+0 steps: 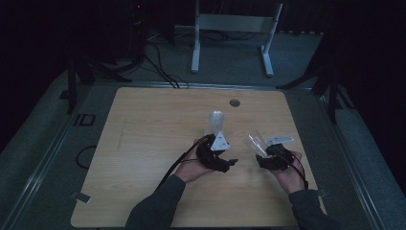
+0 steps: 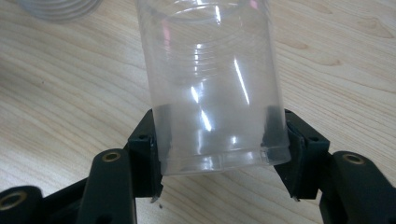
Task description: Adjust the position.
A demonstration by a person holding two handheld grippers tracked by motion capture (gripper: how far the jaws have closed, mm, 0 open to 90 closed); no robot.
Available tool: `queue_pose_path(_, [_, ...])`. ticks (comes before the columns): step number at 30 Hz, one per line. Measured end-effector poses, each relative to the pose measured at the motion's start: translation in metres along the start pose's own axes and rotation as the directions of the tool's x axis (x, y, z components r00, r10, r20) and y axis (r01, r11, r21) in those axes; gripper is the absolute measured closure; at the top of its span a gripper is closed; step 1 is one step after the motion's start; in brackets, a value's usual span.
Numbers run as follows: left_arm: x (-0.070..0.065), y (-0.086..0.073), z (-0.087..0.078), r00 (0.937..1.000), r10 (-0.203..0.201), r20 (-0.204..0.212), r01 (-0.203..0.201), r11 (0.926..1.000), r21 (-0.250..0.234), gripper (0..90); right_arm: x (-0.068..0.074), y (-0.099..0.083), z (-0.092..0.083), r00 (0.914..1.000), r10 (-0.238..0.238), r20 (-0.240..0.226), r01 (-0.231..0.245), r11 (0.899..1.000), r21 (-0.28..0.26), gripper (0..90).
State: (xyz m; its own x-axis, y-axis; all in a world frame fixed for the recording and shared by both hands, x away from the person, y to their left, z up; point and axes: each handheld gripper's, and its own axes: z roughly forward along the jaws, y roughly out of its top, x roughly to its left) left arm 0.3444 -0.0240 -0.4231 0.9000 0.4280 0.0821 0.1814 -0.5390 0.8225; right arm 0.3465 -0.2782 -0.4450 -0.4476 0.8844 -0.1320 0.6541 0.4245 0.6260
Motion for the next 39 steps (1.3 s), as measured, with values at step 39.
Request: queue_pose_path(39, [0.0001,0.0051,-0.0001,0.9988,-0.033,-0.035,0.032,0.9994,-0.015,31.9,0.0021,-0.0086,-0.0029,0.9856,0.125,0.113,-0.111,0.986,-0.123,41.7])
